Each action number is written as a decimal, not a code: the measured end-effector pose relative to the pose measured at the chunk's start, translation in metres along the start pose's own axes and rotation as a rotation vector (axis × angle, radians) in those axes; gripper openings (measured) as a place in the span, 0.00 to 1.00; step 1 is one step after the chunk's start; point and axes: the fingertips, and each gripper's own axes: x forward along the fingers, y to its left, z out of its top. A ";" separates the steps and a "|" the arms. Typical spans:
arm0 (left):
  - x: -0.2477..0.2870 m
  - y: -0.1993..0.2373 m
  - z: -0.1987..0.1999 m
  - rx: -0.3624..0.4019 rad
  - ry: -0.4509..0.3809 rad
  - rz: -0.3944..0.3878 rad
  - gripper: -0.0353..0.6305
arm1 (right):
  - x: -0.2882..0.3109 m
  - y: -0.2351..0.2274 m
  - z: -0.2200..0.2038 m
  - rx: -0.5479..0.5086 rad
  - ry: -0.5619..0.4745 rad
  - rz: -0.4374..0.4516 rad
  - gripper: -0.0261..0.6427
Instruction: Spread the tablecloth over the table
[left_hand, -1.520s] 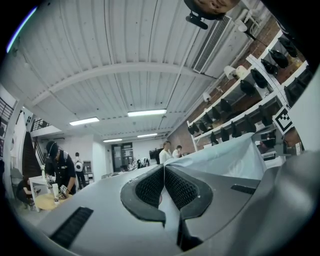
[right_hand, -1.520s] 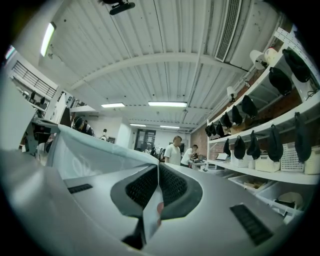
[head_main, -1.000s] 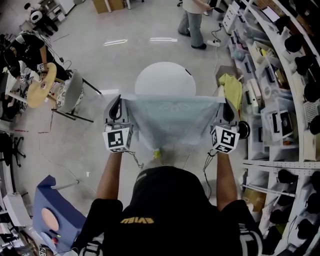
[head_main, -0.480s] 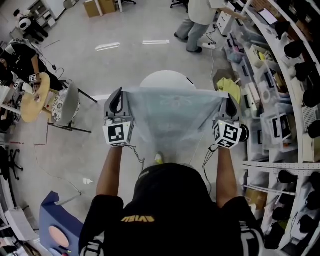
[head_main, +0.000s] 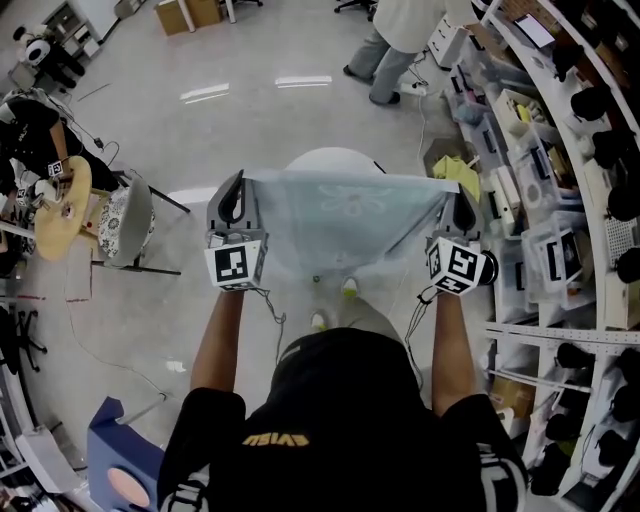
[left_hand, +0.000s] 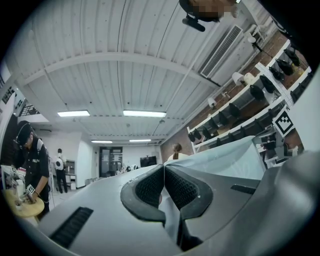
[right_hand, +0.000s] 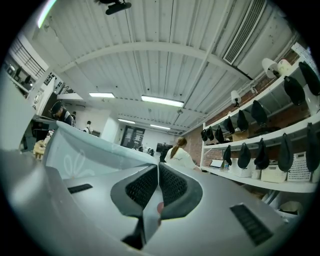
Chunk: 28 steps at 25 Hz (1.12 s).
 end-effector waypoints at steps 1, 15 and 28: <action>0.007 -0.001 -0.003 0.009 0.005 -0.002 0.08 | 0.007 -0.003 -0.002 0.004 -0.002 -0.001 0.05; 0.139 0.000 -0.033 0.051 0.063 0.068 0.08 | 0.172 -0.032 -0.031 0.049 -0.012 0.080 0.05; 0.226 0.015 -0.067 0.111 0.195 0.143 0.08 | 0.308 -0.033 -0.056 0.104 -0.016 0.214 0.05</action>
